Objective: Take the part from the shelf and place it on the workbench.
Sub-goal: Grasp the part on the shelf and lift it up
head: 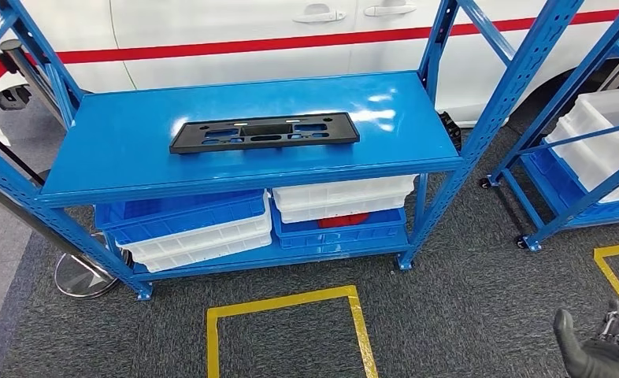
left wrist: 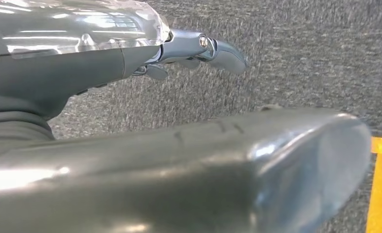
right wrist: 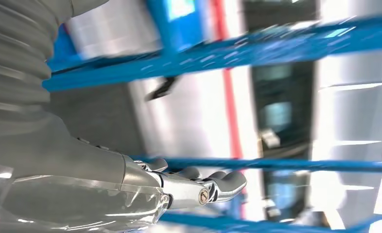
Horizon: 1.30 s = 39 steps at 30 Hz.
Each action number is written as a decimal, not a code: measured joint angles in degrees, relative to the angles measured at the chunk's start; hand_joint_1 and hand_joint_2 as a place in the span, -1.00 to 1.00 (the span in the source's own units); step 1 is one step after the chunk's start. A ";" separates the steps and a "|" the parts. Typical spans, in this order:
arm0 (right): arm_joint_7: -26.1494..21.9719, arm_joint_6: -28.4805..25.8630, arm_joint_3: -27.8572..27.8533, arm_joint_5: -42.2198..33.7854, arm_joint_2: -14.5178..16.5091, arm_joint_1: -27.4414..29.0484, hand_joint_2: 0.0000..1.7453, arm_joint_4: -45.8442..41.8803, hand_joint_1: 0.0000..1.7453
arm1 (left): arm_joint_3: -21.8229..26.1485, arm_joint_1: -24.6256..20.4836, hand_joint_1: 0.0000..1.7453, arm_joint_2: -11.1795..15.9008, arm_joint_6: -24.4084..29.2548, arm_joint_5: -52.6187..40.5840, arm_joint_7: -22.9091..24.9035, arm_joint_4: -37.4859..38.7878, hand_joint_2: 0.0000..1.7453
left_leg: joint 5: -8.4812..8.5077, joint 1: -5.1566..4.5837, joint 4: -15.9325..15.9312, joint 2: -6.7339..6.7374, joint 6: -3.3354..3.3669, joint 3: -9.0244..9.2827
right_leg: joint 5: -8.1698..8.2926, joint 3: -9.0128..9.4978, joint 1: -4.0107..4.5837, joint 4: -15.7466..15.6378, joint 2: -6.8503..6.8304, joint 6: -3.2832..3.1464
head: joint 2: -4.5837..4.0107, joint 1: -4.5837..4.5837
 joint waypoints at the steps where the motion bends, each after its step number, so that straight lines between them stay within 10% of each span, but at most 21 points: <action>1: 0.01 0.73 0.62 -1.29 0.56 0.59 1.00 -2.71 -1.00 | -0.19 -0.01 -1.00 -0.08 0.10 -0.11 0.34 0.00 -1.00 | 0.00 0.01 0.00 0.00 0.00 -0.01 | 0.00 0.00 -0.01 0.00 0.00 0.00 | 0.00 0.00; 11: -1.58 4.48 15.81 2.51 2.25 7.72 1.00 -23.34 -1.00 | -1.23 -0.09 -1.00 -0.75 0.00 -0.76 2.48 0.00 -1.00 | 0.00 0.03 -0.01 0.01 0.01 -0.08 | 0.00 0.03 -0.06 0.00 -0.01 0.01 | 0.00 0.00; 24: -0.94 -21.47 53.53 21.88 -8.83 8.09 1.00 -26.78 -1.00 | -3.09 -0.69 -1.00 -2.28 -2.49 -2.14 2.57 0.00 -1.00 | 0.01 0.04 -0.01 0.01 0.01 -0.02 | 0.00 0.06 -0.05 -0.01 0.00 0.01 | 0.00 0.00; 39: 0.57 -29.37 61.50 24.29 -12.34 2.50 1.00 -18.09 -1.00 | -4.88 -0.70 -1.00 -2.56 -5.37 -2.56 2.92 0.00 -1.00 | -0.01 -0.24 0.11 -0.01 0.06 -0.07 | 0.13 0.04 -0.18 -0.16 -0.01 0.19 | 0.00 0.00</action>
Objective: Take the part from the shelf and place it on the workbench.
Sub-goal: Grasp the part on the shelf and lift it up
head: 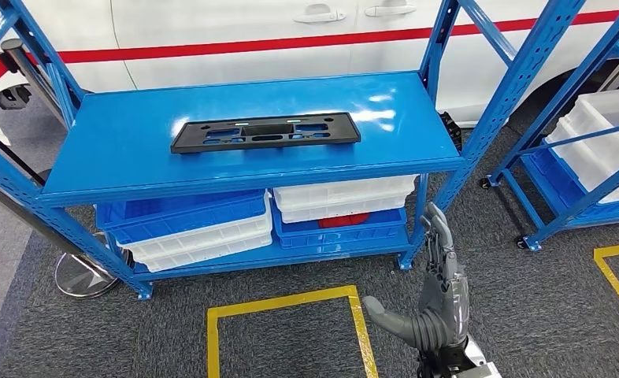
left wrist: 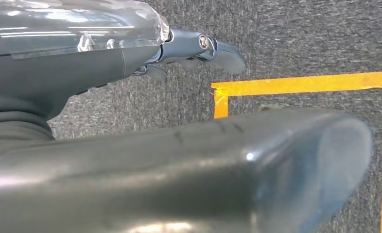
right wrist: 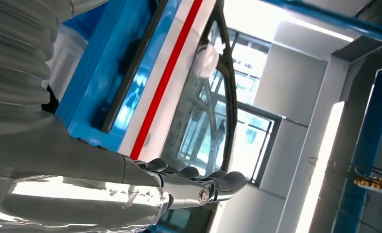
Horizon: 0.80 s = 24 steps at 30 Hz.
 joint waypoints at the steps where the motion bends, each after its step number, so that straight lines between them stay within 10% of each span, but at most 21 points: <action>1: 0.07 -0.72 0.15 0.38 -0.10 -0.18 1.00 0.24 -1.00 | -0.02 0.00 -1.00 0.01 0.11 0.00 0.07 0.01 -1.00 | 0.00 -0.04 0.03 0.00 0.04 -0.03 | 0.03 0.00 -0.04 -0.02 0.00 0.05 | 0.00 0.00; 4: 0.54 -2.06 0.71 0.85 -0.48 -0.32 1.00 0.88 -1.00 | -0.05 0.00 -1.00 0.03 0.36 0.00 0.17 0.02 -1.00 | -0.04 -0.21 0.15 0.00 0.39 -0.18 | 0.15 0.01 -0.22 -0.17 -0.01 0.31 | 0.00 0.00; 8: 1.48 -2.99 1.35 0.88 -1.49 -0.33 -1.00 1.78 -1.00 | -0.14 -0.01 -1.00 0.07 0.31 0.05 0.37 0.02 -1.00 | 0.76 0.13 -1.03 0.08 1.43 0.30 | -0.26 -0.17 -0.24 0.20 -0.14 0.92 | 0.00 0.00; 13: 2.53 -2.93 1.62 0.04 -3.20 -0.43 -1.00 4.07 -1.00 | -0.14 0.19 -1.00 0.08 -1.01 0.52 0.07 0.02 -1.00 | 1.12 0.12 -1.70 0.16 2.07 0.42 | -6.16 -7.33 0.14 14.01 -0.29 0.59 | 0.00 0.00; 17: 3.19 -1.99 1.81 -0.87 -4.30 -1.06 -1.00 5.79 -1.00 | -0.13 0.37 -1.00 0.07 -1.97 0.77 -0.51 0.02 -1.00 | 0.36 -0.05 -1.47 -0.03 1.56 1.07 | 0.44 -3.44 0.59 4.63 -0.31 -0.40 | 0.00 0.01; 19: 3.40 -1.83 1.97 -1.11 -4.62 -1.63 -1.00 6.42 -1.00 | -0.12 0.37 -1.00 0.05 -2.43 0.96 -0.79 0.02 -1.00 | -0.28 -0.11 -1.40 -0.03 0.89 1.14 | 1.27 -1.40 1.04 0.23 -0.36 -1.00 | 0.00 0.00; 23: 3.86 -1.33 2.42 -1.74 -5.09 -2.04 1.00 7.48 -1.00 | -0.11 0.34 -1.00 0.13 -3.11 1.25 -1.50 0.03 -1.00 | -1.41 0.07 -0.86 0.14 -0.52 1.72 | 0.47 -0.11 0.91 -1.12 -0.36 -2.06 | 0.00 -0.02; 24: 3.99 -1.20 2.50 -1.96 -5.19 -2.21 1.00 7.73 -1.00 | -0.11 0.33 -1.00 0.16 -3.15 1.30 -1.64 0.03 -1.00 | -2.32 0.14 0.91 0.19 -0.88 1.14 | 0.43 0.46 0.67 -1.38 -0.45 -2.33 | 0.00 -0.03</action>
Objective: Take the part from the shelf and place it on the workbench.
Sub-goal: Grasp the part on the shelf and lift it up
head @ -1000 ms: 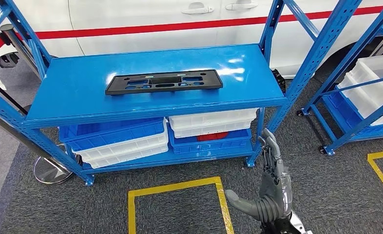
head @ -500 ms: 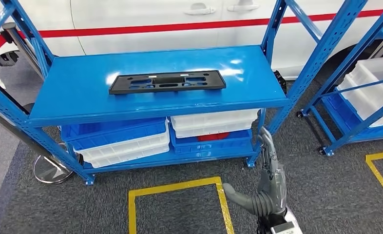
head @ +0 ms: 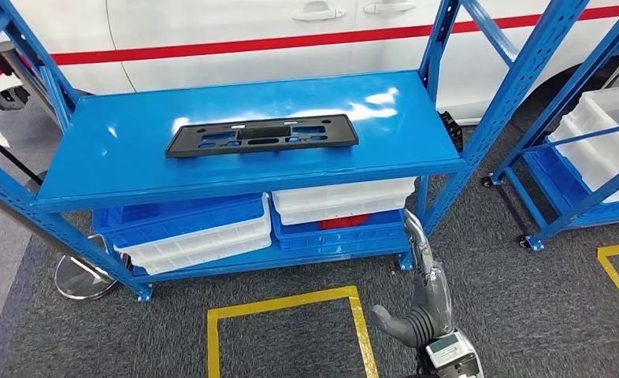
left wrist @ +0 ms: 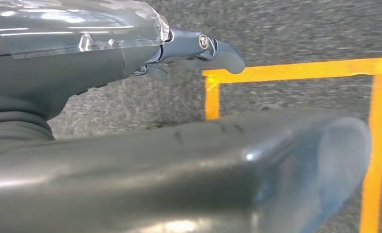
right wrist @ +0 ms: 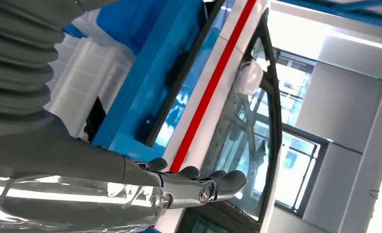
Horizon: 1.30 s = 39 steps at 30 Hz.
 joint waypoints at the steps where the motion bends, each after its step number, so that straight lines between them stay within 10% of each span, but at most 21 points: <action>1: 0.15 0.10 0.06 -0.19 -0.03 -0.19 1.00 0.31 -1.00 | 0.00 0.04 -1.00 0.02 -0.01 0.09 -0.14 0.01 -1.00 | -1.35 0.23 3.03 0.03 -0.35 -1.46 | -0.11 0.52 -0.12 -0.13 -0.13 -0.19 | 0.00 -0.01; 3: 0.46 0.26 0.11 -0.53 -0.05 -0.49 1.00 0.98 -1.00 | 0.00 0.13 -1.00 0.02 -0.03 0.21 -0.37 0.03 -1.00 | -4.47 0.71 11.04 0.04 -1.02 -6.32 | -0.68 1.16 -0.21 -0.16 -0.24 -0.37 | 0.00 -0.03; 5: 0.82 0.59 0.12 -0.80 -0.05 -0.52 1.00 1.59 -1.00 | 0.00 0.35 -1.00 0.03 -0.03 0.25 -0.51 0.07 -1.00 | -4.00 1.16 14.66 0.05 -1.54 -9.65 | -1.45 1.94 -0.37 -0.15 -0.15 -0.16 | 0.00 -0.03; 9: 1.34 1.65 0.12 -0.89 -0.06 -0.63 1.00 2.56 -1.00 | 0.01 0.84 -1.00 0.14 0.02 0.36 -0.60 0.24 -1.00 | 5.65 1.45 2.24 0.03 -1.62 -6.10 | -3.48 4.33 -0.73 -0.11 0.12 1.03 | 0.00 -0.02; 11: 1.50 1.92 0.12 -0.89 -0.08 -0.71 1.00 3.07 -1.00 | 0.02 0.86 -1.00 0.15 0.14 0.43 -0.73 0.37 -1.00 | 6.32 1.09 -0.40 -0.02 -0.90 -5.19 | -4.01 4.62 -0.60 -0.23 0.13 1.85 | 0.00 -0.02; 15: 1.66 1.96 0.12 -0.97 -0.14 -0.99 -1.00 3.87 -1.00 | 0.03 0.91 -1.00 0.15 0.60 0.50 -0.97 0.43 -1.00 | 5.87 1.10 -1.24 0.02 0.91 -4.66 | -5.46 4.46 -0.69 0.94 0.01 2.96 | 0.00 -0.03; 18: 1.91 1.96 0.14 -1.10 -0.20 -1.46 -1.00 5.02 -1.00 | 0.05 0.86 -1.00 0.15 0.89 0.69 -1.00 0.45 -1.00 | 5.59 0.79 -1.61 0.04 1.81 -4.23 | -9.90 -1.51 -0.41 11.72 -0.06 2.81 | 0.00 -0.02; 20: 2.17 1.96 0.14 -1.13 -0.23 -1.59 -1.00 5.85 -1.00 | 0.06 0.89 -1.00 0.14 1.09 0.83 -0.98 0.45 -1.00 | 5.37 0.28 -1.59 -0.03 2.19 -4.01 | -10.05 -5.14 -0.07 16.33 -0.05 2.47 | 0.00 -0.02; 24: 3.03 1.96 0.14 -0.88 -0.22 -2.43 1.00 7.06 -1.00 | 0.08 0.92 -1.00 0.11 1.65 1.03 -0.80 0.45 -1.00 | 4.79 -0.64 -1.53 -0.18 2.40 -2.95 | -1.46 -1.91 1.19 4.87 -0.10 0.24 | 0.00 -0.02; 30: 3.83 1.93 0.29 0.02 -0.15 -3.23 1.00 7.92 -1.00 | 0.11 0.80 -1.00 0.22 1.64 1.09 -0.72 0.45 -1.00 | 3.58 -0.87 -0.35 -0.04 0.92 -3.23 | -0.07 0.10 1.07 -0.12 -0.24 -0.92 | 0.00 -0.03; 35: 4.02 1.95 0.59 0.20 -0.01 -3.28 1.00 8.68 -1.00 | 0.11 1.11 -1.00 0.39 1.57 1.09 -0.73 0.45 -1.00 | -2.27 0.66 14.49 0.00 -0.99 -10.53 | -0.68 1.01 0.50 -0.65 -0.35 -0.97 | 0.00 -0.04; 39: 4.32 1.96 0.94 0.46 -0.01 -3.68 1.00 9.39 -1.00 | 0.11 1.30 -1.00 0.41 1.64 1.00 -0.43 0.45 -1.00 | 4.40 1.34 3.33 0.15 -1.74 -5.45 | -2.08 2.91 -0.05 -0.60 -0.32 0.25 | 0.00 -0.04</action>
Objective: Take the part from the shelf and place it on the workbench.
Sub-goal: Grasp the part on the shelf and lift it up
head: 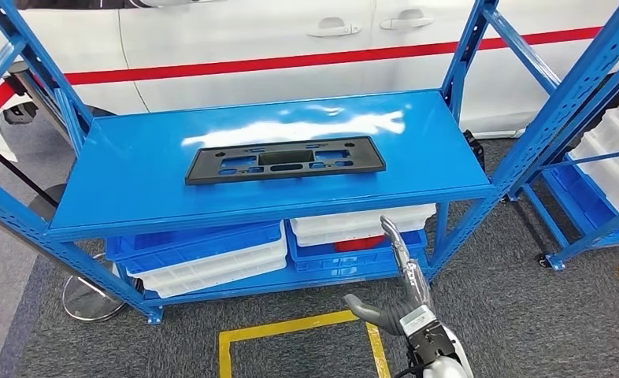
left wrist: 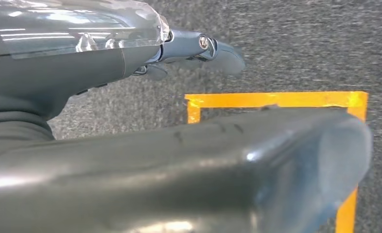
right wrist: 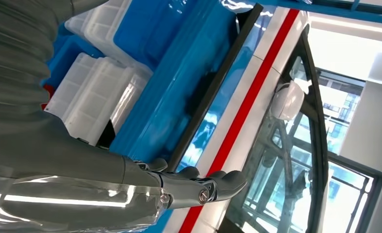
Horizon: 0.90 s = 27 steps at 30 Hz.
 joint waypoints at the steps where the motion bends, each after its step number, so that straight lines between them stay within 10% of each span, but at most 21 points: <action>1: 0.11 -0.01 0.04 0.10 0.00 -0.19 1.00 0.11 -1.00 | 0.00 -0.06 -1.00 -0.01 0.02 -0.04 0.15 0.01 -1.00 | 0.65 -0.06 -2.93 0.04 0.35 1.52 | -0.37 0.36 -0.02 -0.04 0.01 0.44 | 0.00 0.00; 6: 0.85 -0.32 0.24 0.44 0.00 -0.71 1.00 0.46 -1.00 | -0.01 -0.15 -1.00 0.02 0.14 -0.43 0.93 0.03 -1.00 | -0.89 -0.29 -5.50 -0.15 3.15 3.96 | -0.68 0.51 -0.01 2.20 0.04 2.14 | 0.00 0.02; 10: 1.43 -1.05 0.31 0.34 -0.05 -1.26 1.00 0.95 -1.00 | -0.11 -0.36 -1.00 0.04 0.23 -0.86 1.55 0.04 -1.00 | -2.57 -0.55 -5.93 -0.23 4.19 6.34 | -4.01 -9.04 0.21 15.25 0.07 2.19 | 0.00 0.04; 12: 1.69 -1.35 0.33 0.24 -0.09 -1.26 1.00 1.34 -1.00 | -0.20 -0.30 -1.00 0.03 0.23 -1.05 1.89 0.04 -1.00 | -3.77 -0.84 -5.93 -0.38 4.28 7.96 | -5.26 -12.76 0.52 17.03 0.10 1.77 | 0.00 0.04; 18: 2.27 -2.60 0.48 -0.29 -0.10 -1.56 1.00 2.19 -1.00 | -0.27 -0.75 -1.00 -0.28 1.21 -1.14 2.45 0.08 -1.00 | -7.62 -1.71 -6.01 -0.85 3.61 12.56 | 9.09 -12.07 2.49 3.12 0.83 -1.71 | 0.00 0.07; 22: 2.62 -3.06 0.66 -0.34 -0.02 -2.64 1.00 2.27 -1.00 | -0.36 -1.33 -1.00 -0.19 1.17 -1.37 2.74 0.08 -1.00 | -7.59 -1.73 -2.75 -0.59 2.38 12.19 | 8.36 -9.81 1.88 1.55 0.75 -2.10 | 0.00 0.06; 27: 2.87 -3.10 0.84 -0.30 0.28 -3.35 1.00 2.46 -1.00 | -1.20 -1.66 -1.00 -0.15 0.95 -2.12 2.34 0.08 -1.00 | -13.34 -0.73 8.52 -0.32 0.75 3.84 | 7.31 -8.91 1.48 1.00 0.69 -2.24 | 0.00 0.05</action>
